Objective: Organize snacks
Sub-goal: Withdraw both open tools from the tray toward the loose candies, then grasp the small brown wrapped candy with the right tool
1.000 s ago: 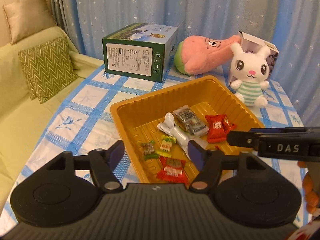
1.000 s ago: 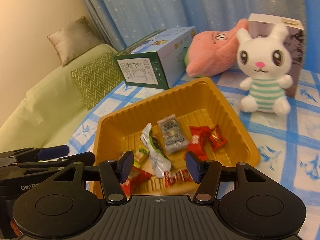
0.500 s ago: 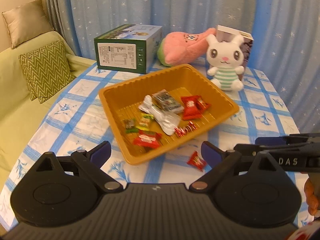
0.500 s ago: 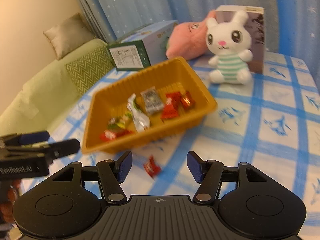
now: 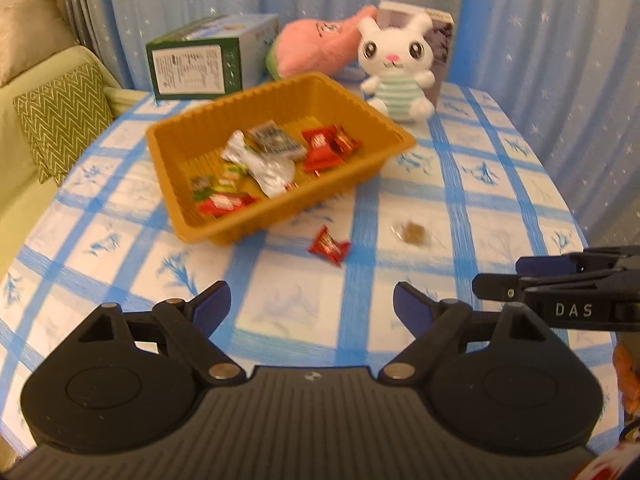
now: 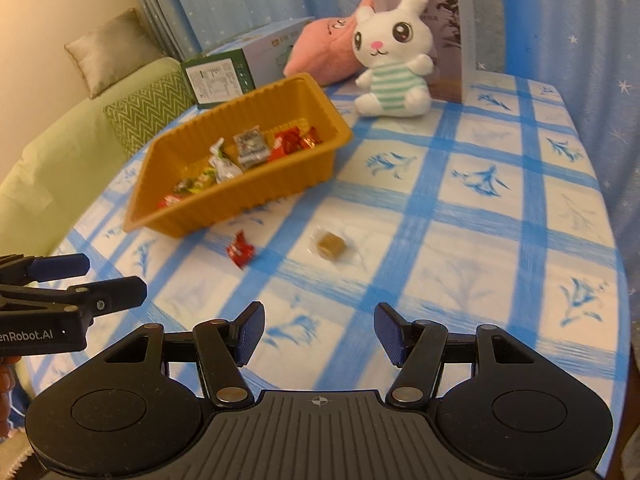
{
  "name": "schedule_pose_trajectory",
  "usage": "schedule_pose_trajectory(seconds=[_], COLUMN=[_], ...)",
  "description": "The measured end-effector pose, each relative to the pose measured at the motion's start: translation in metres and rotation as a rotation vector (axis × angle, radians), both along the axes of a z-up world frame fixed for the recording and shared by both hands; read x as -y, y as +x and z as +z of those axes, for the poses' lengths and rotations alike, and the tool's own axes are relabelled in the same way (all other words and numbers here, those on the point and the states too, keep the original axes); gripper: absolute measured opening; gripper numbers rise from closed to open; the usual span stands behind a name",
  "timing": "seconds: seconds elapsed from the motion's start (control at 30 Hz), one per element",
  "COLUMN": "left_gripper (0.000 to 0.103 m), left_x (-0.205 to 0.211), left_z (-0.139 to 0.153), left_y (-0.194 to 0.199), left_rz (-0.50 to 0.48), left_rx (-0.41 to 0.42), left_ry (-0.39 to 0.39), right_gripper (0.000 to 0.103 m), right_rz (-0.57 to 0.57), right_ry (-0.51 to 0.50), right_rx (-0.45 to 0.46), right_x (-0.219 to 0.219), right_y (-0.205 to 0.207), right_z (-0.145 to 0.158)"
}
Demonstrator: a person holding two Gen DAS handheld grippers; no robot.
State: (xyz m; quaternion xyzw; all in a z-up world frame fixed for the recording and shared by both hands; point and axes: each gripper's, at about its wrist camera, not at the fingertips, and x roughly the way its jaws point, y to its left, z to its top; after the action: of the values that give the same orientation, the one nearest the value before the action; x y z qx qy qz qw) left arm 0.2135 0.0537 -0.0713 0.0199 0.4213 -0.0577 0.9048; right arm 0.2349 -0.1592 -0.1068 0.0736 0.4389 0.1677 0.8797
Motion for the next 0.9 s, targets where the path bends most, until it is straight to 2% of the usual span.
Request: schedule_pose_trajectory(seconds=[0.27,0.47,0.67,0.9], left_gripper=[0.075,0.07,0.061,0.058], left_x=[0.017,0.022,0.021,0.019], left_z=[-0.016,-0.025,-0.031,-0.04], left_y=[-0.01,-0.01,-0.004,0.008], left_rz=[-0.016,-0.011,0.006,0.035], left_rx=[-0.024,-0.03,-0.039,-0.052], left_ry=[0.005,0.006,0.008,0.002], right_gripper=[0.061,0.061,0.061,0.06], right_rz=[-0.004,0.038,0.091,0.174], right_ry=[-0.024,-0.04,-0.046,-0.098], right_rx=[-0.02,-0.008,0.013,0.06], right_x=[0.015,0.015,0.011,0.0], right_y=[-0.013,-0.013,-0.002,0.018], right_z=[-0.014,-0.021,-0.026,-0.033])
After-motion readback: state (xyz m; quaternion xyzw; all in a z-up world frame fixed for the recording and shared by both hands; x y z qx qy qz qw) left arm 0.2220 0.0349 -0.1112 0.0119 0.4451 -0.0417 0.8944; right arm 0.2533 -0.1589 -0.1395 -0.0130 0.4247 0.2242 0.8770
